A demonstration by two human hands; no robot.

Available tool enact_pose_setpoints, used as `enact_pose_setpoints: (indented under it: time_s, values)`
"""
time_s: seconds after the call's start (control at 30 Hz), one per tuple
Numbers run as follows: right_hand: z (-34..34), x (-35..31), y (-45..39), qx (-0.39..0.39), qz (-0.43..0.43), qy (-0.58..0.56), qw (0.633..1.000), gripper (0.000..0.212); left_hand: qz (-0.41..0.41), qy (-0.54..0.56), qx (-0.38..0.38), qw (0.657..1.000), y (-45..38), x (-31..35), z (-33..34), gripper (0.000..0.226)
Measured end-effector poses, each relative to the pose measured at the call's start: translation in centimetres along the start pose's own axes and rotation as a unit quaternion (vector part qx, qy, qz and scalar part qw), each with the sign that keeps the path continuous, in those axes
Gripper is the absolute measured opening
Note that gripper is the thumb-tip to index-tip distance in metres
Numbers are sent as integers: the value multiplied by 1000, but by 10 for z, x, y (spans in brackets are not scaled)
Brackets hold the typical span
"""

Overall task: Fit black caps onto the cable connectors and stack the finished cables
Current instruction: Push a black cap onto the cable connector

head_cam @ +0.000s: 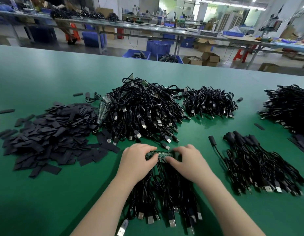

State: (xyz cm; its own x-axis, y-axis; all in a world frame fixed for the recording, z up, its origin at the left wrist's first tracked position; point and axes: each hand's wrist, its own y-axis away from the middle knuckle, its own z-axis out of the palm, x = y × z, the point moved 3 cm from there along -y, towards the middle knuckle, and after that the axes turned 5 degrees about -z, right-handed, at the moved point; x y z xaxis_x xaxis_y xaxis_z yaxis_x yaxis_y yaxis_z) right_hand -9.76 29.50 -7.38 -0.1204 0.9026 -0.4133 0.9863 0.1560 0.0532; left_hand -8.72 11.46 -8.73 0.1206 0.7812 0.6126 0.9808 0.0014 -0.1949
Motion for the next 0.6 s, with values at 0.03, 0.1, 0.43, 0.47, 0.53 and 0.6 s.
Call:
enact_pose_setpoints:
  time_s: [0.03,0.1,0.43,0.47,0.53,0.6]
  values:
    - [3,-4,-2,3,-2,-18,1000,48,0,-4,-1,1000,0,0,0,34]
    - [3,-4,-8,14,-3,-74,997,41,-3,-9,8,1000,-1,-1,-1,39]
    - [-1,23,1,158,-14,-247,956,10,36,-54,45,997,1,6,-1,33]
    - [-3,31,1,165,5,-188,968,16,35,-52,45,997,1,5,-1,32]
    - [-8,45,-1,185,47,-37,981,34,36,-53,46,997,2,6,-1,31]
    - [-16,58,-2,213,90,17,973,41,36,-53,50,997,3,6,-1,30]
